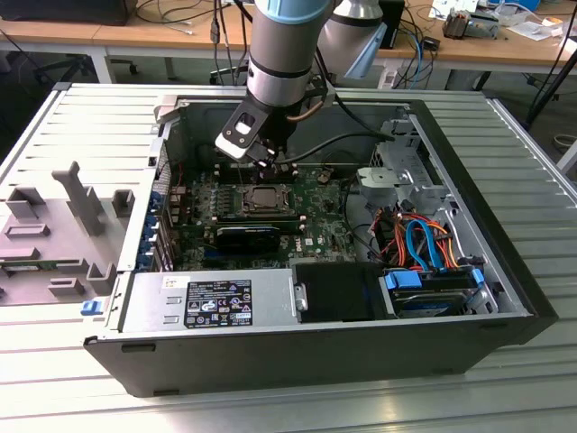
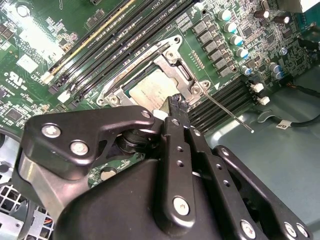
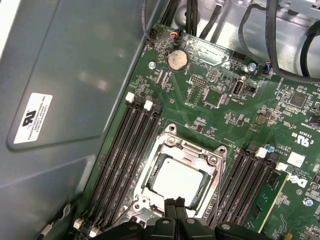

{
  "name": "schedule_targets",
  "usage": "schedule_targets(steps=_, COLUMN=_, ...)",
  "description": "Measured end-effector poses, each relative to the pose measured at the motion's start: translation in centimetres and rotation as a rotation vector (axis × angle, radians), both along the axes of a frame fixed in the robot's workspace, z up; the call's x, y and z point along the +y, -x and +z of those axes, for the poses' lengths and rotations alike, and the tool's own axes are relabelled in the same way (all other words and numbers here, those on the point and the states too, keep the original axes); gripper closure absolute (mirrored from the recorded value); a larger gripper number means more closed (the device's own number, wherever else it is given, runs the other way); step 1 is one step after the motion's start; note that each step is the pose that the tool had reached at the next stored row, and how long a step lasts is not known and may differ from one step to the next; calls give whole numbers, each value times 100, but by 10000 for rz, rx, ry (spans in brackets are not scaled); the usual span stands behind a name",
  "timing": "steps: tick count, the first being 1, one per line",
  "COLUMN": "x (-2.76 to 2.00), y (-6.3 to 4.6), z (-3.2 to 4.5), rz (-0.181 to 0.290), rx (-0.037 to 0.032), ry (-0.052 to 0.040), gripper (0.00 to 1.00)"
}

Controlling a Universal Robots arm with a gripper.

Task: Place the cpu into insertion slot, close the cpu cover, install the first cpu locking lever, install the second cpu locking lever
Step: 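Install the first cpu locking lever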

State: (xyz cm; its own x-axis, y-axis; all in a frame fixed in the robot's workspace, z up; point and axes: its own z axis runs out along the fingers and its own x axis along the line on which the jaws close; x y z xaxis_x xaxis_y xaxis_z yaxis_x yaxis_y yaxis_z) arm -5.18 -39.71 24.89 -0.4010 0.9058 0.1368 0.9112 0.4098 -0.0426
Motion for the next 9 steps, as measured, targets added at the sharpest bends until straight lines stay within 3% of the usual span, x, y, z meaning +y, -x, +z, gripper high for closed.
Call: schedule_targets(steps=9, x=0, y=0, z=0, rz=122, rx=0, ry=0, gripper=89)
